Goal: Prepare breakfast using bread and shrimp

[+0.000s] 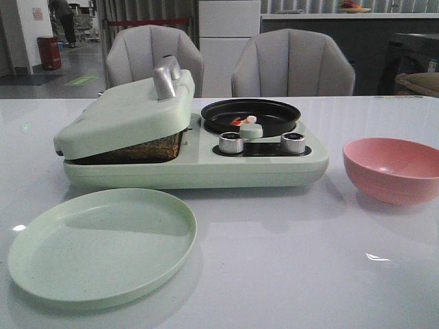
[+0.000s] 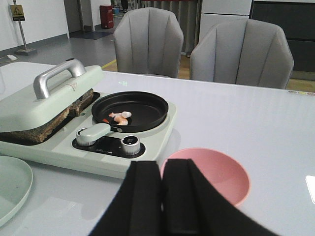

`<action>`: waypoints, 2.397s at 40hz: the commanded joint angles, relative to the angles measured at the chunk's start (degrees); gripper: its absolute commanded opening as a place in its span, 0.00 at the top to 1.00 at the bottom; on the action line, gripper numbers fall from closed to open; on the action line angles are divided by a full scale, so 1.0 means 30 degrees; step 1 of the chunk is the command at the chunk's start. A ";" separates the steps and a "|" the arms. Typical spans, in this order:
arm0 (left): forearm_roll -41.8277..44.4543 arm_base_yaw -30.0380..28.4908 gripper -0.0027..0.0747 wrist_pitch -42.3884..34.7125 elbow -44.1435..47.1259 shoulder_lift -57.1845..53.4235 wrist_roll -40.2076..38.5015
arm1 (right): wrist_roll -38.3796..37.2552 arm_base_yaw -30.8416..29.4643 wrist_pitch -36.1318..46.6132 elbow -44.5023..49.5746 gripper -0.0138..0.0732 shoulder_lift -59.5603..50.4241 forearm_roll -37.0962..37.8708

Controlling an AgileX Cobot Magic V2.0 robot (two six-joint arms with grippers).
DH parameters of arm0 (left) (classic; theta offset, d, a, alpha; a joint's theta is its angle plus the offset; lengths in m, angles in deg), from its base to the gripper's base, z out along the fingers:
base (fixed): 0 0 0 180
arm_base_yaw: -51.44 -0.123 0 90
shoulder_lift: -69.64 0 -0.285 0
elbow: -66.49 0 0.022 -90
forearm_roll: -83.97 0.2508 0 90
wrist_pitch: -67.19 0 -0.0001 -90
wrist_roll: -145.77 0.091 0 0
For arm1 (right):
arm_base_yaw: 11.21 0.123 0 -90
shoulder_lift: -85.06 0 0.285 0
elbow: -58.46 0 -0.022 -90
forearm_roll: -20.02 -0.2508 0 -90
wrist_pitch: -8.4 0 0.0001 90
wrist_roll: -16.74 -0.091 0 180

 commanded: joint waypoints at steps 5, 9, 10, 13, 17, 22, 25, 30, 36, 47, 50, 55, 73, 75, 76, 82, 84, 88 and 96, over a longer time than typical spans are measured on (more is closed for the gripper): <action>0.0003 0.0147 0.82 -0.1385 0.0126 -0.0367 -0.0174 | 0.0214 0.0011 0.1424 -0.0553 0.68 0.0095 -0.0033; 0.0003 0.0147 0.82 -0.1385 0.0126 -0.0367 -0.0174 | 0.0214 0.0011 0.1424 -0.0553 0.68 0.0095 -0.0033; 0.0003 0.0147 0.82 -0.1385 0.0126 -0.0367 -0.0174 | 0.0214 0.0011 0.1424 -0.0553 0.68 0.0095 -0.0033; 0.0003 0.0147 0.82 -0.1385 0.0126 -0.0367 -0.0174 | 0.0214 0.0011 0.1424 -0.0553 0.68 0.0095 -0.0033; 0.0003 0.0147 0.82 -0.1385 0.0126 -0.0367 -0.0174 | 0.0214 0.0011 0.1424 -0.0553 0.68 0.0095 -0.0033; 0.0003 0.0147 0.82 -0.1385 0.0126 -0.0367 -0.0174 | 0.0214 0.0011 0.1424 -0.0553 0.68 0.0095 -0.0033; 0.0003 0.0147 0.82 -0.1385 0.0126 -0.0367 -0.0174 | 0.0214 0.0011 0.1424 -0.0553 0.68 0.0095 -0.0033; 0.0003 0.0147 0.82 -0.1385 0.0126 -0.0367 -0.0174 | 0.0214 0.0011 0.1424 -0.0553 0.68 0.0095 -0.0033; 0.0003 0.0147 0.82 -0.1385 0.0126 -0.0367 -0.0174 | 0.0214 0.0011 0.1472 -0.0553 0.68 0.0095 -0.0033; 0.0003 0.0147 0.82 -0.1385 0.0126 -0.0367 -0.0174 | -0.0092 -0.1186 0.1210 -0.0528 0.68 -0.0428 0.1930; 0.0003 0.0147 0.82 -0.1385 0.0126 -0.0367 -0.0174 | -0.0956 -0.2323 0.1258 -0.0267 0.68 -0.1014 0.2585; 0.0003 0.0147 0.82 -0.1385 0.0126 -0.0367 -0.0174 | -0.3447 -0.4174 0.1507 0.1037 0.68 -0.2823 0.4773; 0.0003 0.0147 0.82 -0.1385 0.0126 -0.0367 -0.0174 | -0.5975 -0.3435 0.2012 0.3925 0.68 -0.6386 0.6966; 0.0003 0.0147 0.82 -0.1385 0.0126 -0.0367 -0.0174 | -0.5975 -0.3385 0.2012 0.3925 0.68 -0.6386 0.6966; 0.0003 0.0147 0.82 -0.1385 0.0126 -0.0367 -0.0174 | -0.5975 -0.3385 0.2012 0.3925 0.68 -0.6386 0.6966; 0.0003 0.0147 0.82 -0.1385 0.0126 -0.0367 -0.0174 | -0.5975 -0.3388 0.2027 0.3942 0.68 -0.6386 0.6966; 0.0003 0.0147 0.82 -0.1385 0.0126 -0.0367 -0.0174 | -0.5975 -0.3388 0.2007 0.3942 0.68 -0.6386 0.6949; 0.0003 0.0147 0.82 -0.1385 0.0126 -0.0367 -0.0174 | -0.5975 -0.3388 0.2007 0.3942 0.68 -0.6386 0.6949; 0.0003 0.0147 0.82 -0.1385 0.0126 -0.0367 -0.0174 | -0.5975 -0.3388 0.2007 0.3942 0.68 -0.6386 0.6949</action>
